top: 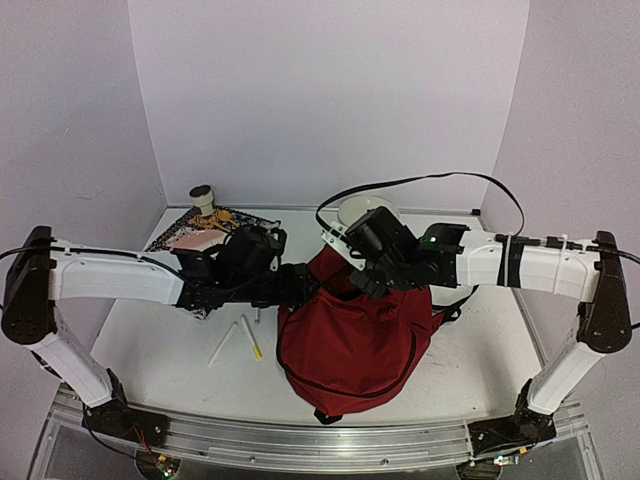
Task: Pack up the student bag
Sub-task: Pick up the pen at the center of the board.
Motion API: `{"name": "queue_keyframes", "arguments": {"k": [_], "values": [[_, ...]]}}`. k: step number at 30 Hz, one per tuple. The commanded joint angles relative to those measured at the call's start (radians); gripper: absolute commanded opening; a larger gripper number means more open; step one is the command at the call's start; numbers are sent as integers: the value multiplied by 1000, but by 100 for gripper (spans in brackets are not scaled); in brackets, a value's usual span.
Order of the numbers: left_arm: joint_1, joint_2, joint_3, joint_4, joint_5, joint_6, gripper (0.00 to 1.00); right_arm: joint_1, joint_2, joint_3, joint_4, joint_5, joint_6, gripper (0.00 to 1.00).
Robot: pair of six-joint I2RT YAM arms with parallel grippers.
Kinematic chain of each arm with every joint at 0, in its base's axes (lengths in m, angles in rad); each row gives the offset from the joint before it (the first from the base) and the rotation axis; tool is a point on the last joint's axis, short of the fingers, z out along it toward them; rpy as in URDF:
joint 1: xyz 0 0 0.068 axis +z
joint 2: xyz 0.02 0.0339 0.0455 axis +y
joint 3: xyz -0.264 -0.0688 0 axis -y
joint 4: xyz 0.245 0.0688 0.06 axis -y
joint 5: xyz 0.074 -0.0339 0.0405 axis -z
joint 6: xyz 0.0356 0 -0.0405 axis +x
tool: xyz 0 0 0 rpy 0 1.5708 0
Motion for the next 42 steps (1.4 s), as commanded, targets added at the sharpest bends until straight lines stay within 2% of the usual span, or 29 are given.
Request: {"name": "queue_keyframes", "arguments": {"k": [1,9,15,24,28,36,42], "values": [[6,-170,-81,-122,-118,-17,78,0,21,60,9,45,35,0],[21,-236,-191,-320,-212,-62,71,0,39,64,9,28,44,0],[85,-251,-243,-453,-204,-46,67,1,32,52,9,20,46,0],[153,-127,-297,-475,-140,23,65,1,39,63,13,11,46,0],[168,-50,-276,-460,-123,68,58,1,35,63,13,10,46,0],[175,-10,-284,-427,22,107,45,1,21,62,13,23,42,0],[175,2,-314,-426,101,109,29,1,31,70,13,23,42,0]]}}
